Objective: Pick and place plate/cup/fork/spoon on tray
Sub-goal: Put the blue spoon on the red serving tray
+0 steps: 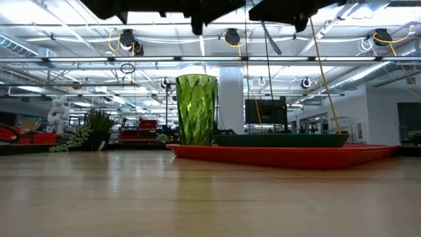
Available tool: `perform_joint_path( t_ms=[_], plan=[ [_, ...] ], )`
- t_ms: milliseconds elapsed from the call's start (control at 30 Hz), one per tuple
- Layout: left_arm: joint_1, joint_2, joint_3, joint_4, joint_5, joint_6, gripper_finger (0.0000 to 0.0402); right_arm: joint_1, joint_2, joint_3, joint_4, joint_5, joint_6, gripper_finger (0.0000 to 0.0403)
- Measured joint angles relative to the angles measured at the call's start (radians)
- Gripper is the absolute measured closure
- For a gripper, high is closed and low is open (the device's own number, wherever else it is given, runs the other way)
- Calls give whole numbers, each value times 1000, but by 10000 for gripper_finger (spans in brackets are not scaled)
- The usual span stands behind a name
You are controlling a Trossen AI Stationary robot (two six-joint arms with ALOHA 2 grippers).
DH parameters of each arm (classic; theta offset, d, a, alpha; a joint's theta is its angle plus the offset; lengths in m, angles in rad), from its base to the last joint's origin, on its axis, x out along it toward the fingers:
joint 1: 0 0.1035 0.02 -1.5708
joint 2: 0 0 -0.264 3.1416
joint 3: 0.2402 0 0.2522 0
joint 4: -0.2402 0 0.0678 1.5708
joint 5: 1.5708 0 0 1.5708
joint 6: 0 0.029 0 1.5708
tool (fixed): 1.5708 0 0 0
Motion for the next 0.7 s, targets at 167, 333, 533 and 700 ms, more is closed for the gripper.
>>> perform_joint_path(
  t_ms=[167, 333, 533, 700],
  plan=[
    [19, -118, 1, -230, -68, 5, 207, 0, -74, 0, -102, 0, 29, 396],
    [26, -243, 2, -450, -137, 10, 204, -10, -132, 0, -190, -2, 69, 396],
    [28, -342, 1, -598, -216, 131, 204, -61, -175, 0, -318, -3, 139, 396],
    [28, -369, 1, -670, -265, 89, 204, -148, -190, 0, -426, -102, 209, 396]
  ],
)
